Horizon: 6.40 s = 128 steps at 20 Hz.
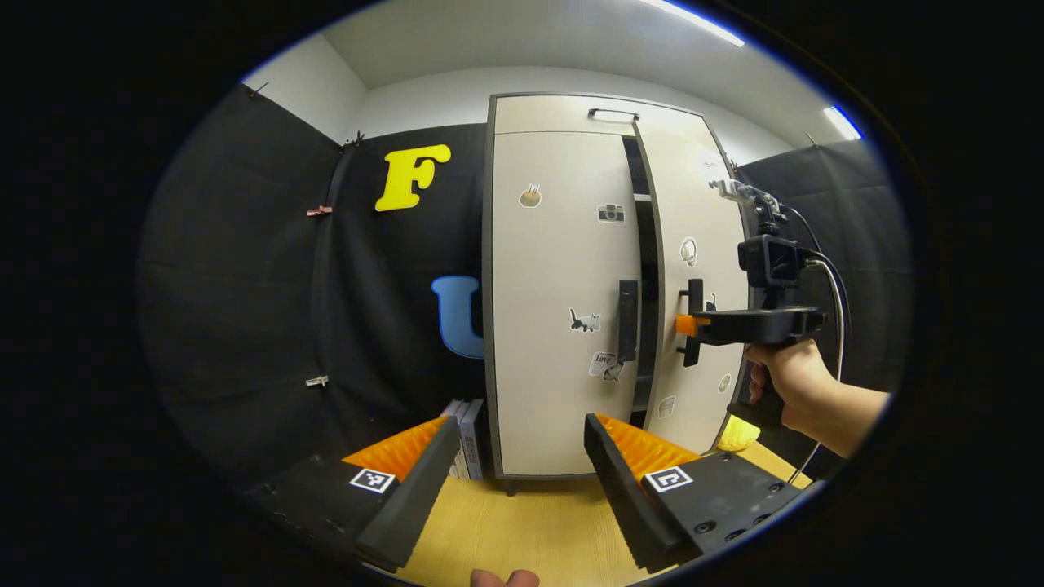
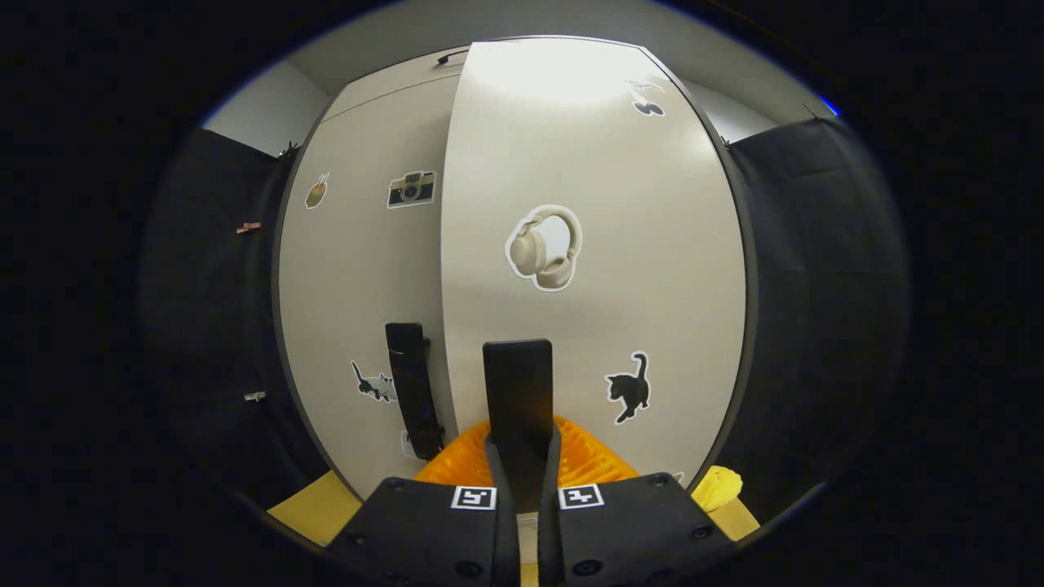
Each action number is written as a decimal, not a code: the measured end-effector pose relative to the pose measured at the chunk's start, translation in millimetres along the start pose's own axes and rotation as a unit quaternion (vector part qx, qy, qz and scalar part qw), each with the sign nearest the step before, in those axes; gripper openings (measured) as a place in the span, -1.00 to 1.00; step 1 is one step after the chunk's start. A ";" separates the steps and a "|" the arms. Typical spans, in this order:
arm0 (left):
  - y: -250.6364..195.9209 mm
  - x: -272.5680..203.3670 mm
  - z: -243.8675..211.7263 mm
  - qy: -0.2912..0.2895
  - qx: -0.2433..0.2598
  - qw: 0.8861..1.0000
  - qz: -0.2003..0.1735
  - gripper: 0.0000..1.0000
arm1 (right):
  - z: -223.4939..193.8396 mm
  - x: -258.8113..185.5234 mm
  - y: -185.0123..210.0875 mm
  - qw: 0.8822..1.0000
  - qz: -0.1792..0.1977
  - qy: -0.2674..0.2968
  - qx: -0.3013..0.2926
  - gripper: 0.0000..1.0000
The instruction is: Open the right door of the double-door shoe cabinet with the right hand, and open the left door with the left hand.
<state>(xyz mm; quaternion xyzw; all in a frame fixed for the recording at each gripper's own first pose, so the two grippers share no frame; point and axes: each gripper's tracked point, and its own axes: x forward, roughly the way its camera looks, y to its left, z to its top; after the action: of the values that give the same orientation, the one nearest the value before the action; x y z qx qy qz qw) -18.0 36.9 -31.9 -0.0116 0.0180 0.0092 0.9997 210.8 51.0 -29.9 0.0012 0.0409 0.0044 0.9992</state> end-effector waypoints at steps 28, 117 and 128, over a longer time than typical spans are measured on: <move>-63.5 4.5 -3.8 0.006 0.005 0.999 -0.040 0.91 | 3.7 -55.0 -48.1 0.999 0.001 -0.032 0.010 -0.85; -139.1 236.7 44.3 0.038 -0.038 0.992 -0.111 -0.70 | 26.5 -148.7 -109.9 0.997 -0.011 -0.070 -0.008 1.00; -114.0 213.2 44.3 0.033 -0.042 0.992 -0.115 -0.71 | 25.8 -149.5 -125.0 0.998 -0.025 -0.063 0.016 0.98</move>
<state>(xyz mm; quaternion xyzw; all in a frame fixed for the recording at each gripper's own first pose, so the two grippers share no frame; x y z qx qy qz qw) 198.8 -72.1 7.2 -0.0561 0.0492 -0.1055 0.9916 65.1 -75.4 7.7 0.0160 -0.0217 -0.0211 0.9994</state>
